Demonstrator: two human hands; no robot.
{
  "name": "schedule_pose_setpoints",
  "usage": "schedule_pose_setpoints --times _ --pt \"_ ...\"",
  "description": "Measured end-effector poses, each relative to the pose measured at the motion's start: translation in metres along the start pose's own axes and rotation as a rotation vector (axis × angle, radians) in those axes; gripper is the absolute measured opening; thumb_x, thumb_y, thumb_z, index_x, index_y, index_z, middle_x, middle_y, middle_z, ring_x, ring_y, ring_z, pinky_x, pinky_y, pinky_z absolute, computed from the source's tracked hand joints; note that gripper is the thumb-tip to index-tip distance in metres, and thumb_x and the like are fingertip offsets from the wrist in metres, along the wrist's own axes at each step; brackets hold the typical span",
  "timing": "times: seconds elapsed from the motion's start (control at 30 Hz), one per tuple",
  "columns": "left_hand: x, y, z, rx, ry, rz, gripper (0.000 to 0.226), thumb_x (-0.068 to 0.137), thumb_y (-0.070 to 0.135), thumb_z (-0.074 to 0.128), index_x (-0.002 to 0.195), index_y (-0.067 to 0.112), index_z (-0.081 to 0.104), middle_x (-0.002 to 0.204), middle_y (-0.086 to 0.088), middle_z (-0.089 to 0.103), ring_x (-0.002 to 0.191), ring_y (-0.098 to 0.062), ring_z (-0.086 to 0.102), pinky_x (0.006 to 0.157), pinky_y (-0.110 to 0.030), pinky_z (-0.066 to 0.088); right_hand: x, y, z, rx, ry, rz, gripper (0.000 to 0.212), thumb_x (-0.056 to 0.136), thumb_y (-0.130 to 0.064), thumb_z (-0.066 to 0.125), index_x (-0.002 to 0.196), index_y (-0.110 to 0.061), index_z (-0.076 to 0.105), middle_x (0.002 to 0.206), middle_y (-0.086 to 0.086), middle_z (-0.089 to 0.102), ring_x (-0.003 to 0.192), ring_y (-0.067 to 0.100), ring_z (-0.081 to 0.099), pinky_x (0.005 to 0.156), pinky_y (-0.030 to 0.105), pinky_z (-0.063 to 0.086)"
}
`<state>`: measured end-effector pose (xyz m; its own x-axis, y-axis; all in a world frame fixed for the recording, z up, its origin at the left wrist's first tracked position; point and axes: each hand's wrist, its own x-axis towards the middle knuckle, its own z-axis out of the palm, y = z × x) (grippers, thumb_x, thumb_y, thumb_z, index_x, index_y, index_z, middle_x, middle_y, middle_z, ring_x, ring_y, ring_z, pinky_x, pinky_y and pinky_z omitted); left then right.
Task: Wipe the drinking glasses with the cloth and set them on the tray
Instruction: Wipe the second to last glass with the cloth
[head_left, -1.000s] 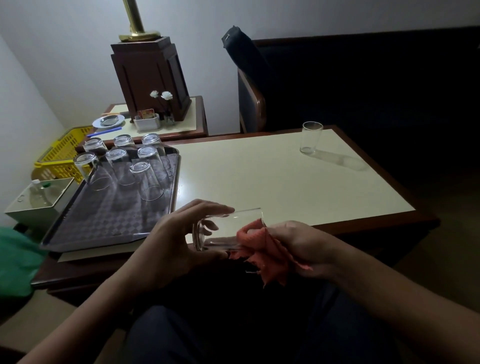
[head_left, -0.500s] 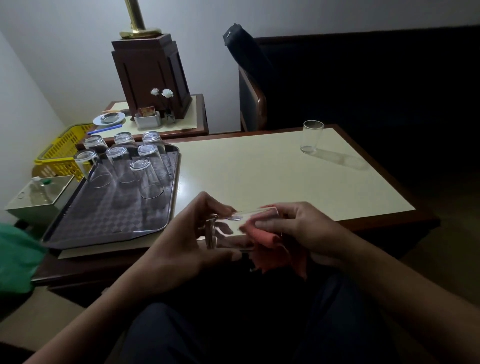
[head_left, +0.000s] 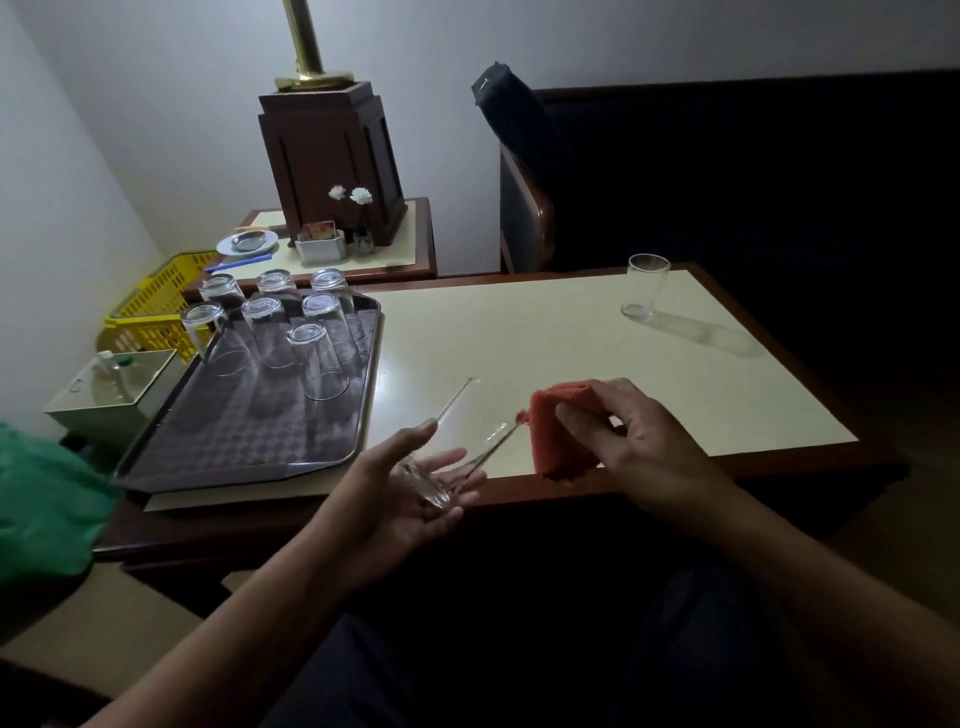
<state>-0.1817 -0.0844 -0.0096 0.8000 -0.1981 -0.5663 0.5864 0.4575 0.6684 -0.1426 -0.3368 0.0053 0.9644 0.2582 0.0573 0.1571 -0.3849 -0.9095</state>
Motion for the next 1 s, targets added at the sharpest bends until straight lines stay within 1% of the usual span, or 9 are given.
schedule_pose_setpoints --times 0.13,0.27,0.37,0.47,0.6,0.73,0.8,0.9,1.0 --pt "0.0 -0.014 0.013 0.058 -0.065 0.032 0.069 0.079 0.039 0.078 0.13 -0.003 0.063 0.121 -0.019 0.068 0.102 -0.028 0.063 0.082 -0.035 0.053 -0.01 -0.002 0.016 0.158 0.175 -0.132 0.036 0.093 -0.039 0.074 0.127 -0.035 0.063 0.12 -0.012 0.067 0.114 0.009 0.065 0.071 0.02 0.062" --pt "-0.001 -0.019 0.014 0.129 -0.155 0.096 0.064 0.08 0.032 0.074 0.134 0.002 0.058 0.109 -0.021 0.064 0.095 -0.033 0.067 0.09 -0.043 0.058 -0.02 0.002 0.037 0.133 0.291 -0.191 0.031 0.092 -0.034 0.079 0.114 -0.031 0.059 0.112 -0.017 0.067 0.109 0.005 0.067 0.077 0.035 0.067" --pt "-0.003 -0.014 0.018 0.06 -0.259 0.119 0.041 0.088 0.023 0.056 0.122 0.002 0.067 0.11 -0.027 0.065 0.096 -0.037 0.067 0.089 -0.048 0.056 -0.031 0.0 0.052 0.071 0.232 -0.387 0.018 0.096 -0.031 0.075 0.11 -0.028 0.063 0.113 -0.009 0.067 0.107 0.006 0.069 0.084 0.032 0.063" --pt "-0.004 -0.01 0.013 0.131 -0.194 0.155 0.047 0.089 0.041 0.058 0.115 0.003 0.068 0.098 -0.019 0.067 0.081 -0.03 0.064 0.076 -0.041 0.049 -0.036 0.001 0.056 -0.076 0.009 -0.546 0.017 0.092 -0.022 0.081 0.103 -0.019 0.069 0.108 -0.005 0.067 0.103 0.012 0.068 0.085 0.031 0.058" --pt "-0.009 -0.009 0.014 0.23 -0.26 0.146 0.062 0.099 0.048 0.055 0.125 -0.008 0.064 0.101 -0.027 0.068 0.09 -0.035 0.064 0.085 -0.043 0.051 -0.025 0.002 0.048 0.131 0.053 -0.266 0.013 0.095 -0.019 0.08 0.102 -0.023 0.07 0.103 -0.011 0.075 0.1 0.013 0.074 0.083 0.036 0.062" --pt "-0.012 -0.004 0.026 0.247 -0.137 0.292 0.049 0.08 0.032 0.079 0.119 0.005 0.068 0.091 -0.01 0.066 0.075 -0.022 0.063 0.058 -0.024 0.054 -0.01 0.003 0.041 0.574 0.058 0.087 0.015 0.101 -0.02 0.07 0.116 -0.019 0.074 0.112 0.005 0.08 0.102 0.022 0.077 0.081 0.041 0.064" --pt "-0.011 0.0 0.024 0.229 -0.064 0.338 0.047 0.08 0.017 0.074 0.124 0.006 0.064 0.076 -0.001 0.069 0.066 -0.019 0.068 0.056 -0.027 0.058 -0.007 0.001 0.04 0.798 0.006 0.243 0.022 0.104 -0.02 0.064 0.123 -0.012 0.071 0.114 0.014 0.079 0.096 0.022 0.076 0.073 0.036 0.062" --pt "-0.008 0.007 0.014 0.24 0.015 0.389 0.058 0.072 0.01 0.085 0.126 0.006 0.063 0.076 -0.006 0.064 0.071 -0.025 0.067 0.077 -0.044 0.061 -0.007 0.006 0.042 0.846 -0.09 0.308 0.028 0.106 -0.022 0.059 0.129 -0.01 0.068 0.125 0.019 0.075 0.104 0.031 0.073 0.083 0.044 0.063" --pt "-0.008 0.009 0.009 0.228 0.046 0.406 0.057 0.07 0.018 0.077 0.123 0.009 0.056 0.091 -0.011 0.074 0.087 -0.027 0.074 0.078 -0.041 0.055 -0.012 0.005 0.044 0.725 -0.2 0.208 0.028 0.108 -0.024 0.056 0.131 -0.019 0.071 0.126 0.017 0.075 0.117 0.042 0.071 0.096 0.052 0.057"
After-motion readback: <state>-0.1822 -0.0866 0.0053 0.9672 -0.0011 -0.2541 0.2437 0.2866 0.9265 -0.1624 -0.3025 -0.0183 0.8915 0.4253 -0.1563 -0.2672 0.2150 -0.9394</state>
